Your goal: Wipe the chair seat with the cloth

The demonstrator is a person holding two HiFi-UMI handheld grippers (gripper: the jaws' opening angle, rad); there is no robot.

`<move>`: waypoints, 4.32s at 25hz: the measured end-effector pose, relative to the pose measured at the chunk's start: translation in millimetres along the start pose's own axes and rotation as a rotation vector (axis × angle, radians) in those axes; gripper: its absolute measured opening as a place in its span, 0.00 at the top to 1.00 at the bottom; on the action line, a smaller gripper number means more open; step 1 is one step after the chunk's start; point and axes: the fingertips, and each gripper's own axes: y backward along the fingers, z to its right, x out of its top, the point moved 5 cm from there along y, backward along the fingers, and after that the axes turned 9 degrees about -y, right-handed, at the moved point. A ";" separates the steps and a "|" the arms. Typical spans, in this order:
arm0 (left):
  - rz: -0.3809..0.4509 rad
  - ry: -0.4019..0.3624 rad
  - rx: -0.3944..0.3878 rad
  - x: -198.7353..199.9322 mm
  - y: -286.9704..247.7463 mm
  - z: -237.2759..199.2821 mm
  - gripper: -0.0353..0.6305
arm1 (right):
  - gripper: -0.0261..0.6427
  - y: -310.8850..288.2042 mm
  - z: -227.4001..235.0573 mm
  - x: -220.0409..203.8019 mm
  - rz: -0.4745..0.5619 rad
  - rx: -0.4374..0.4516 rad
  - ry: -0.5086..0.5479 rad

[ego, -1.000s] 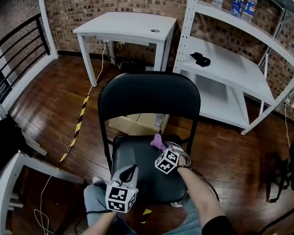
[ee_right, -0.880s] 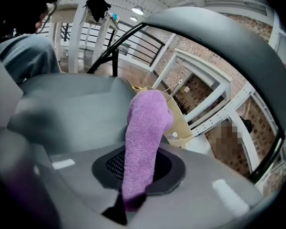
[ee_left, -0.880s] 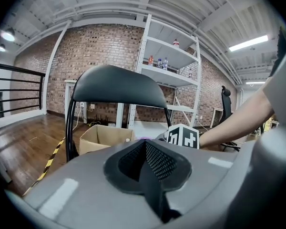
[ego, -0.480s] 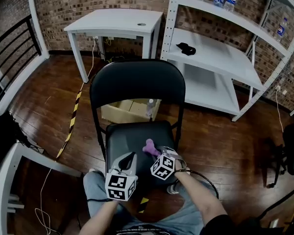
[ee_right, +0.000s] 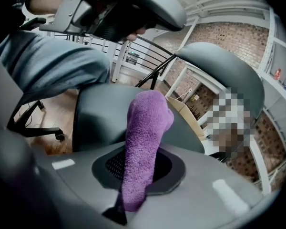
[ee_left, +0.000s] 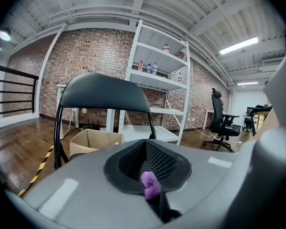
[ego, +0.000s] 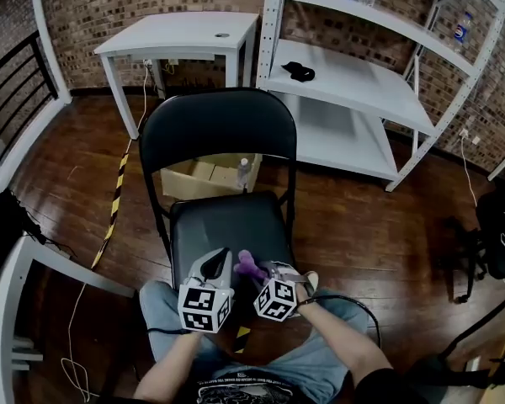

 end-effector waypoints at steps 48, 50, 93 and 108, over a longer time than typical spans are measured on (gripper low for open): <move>-0.003 -0.003 -0.069 17.4 -55.3 -12.5 0.94 | 0.89 -76.8 203.9 11.6 -0.065 -0.263 -0.237; -0.009 -0.008 -0.068 16.5 -56.7 -16.6 0.94 | 0.89 -84.7 209.4 12.5 -0.079 -0.283 -0.268; 0.017 -0.024 -0.108 14.3 -5.3 49.3 0.94 | 0.89 39.0 3.6 -58.8 -0.001 -0.111 -0.198; 0.070 -0.013 -0.082 23.1 15.5 47.1 0.94 | 0.89 81.2 14.7 -20.1 0.121 -0.219 -0.356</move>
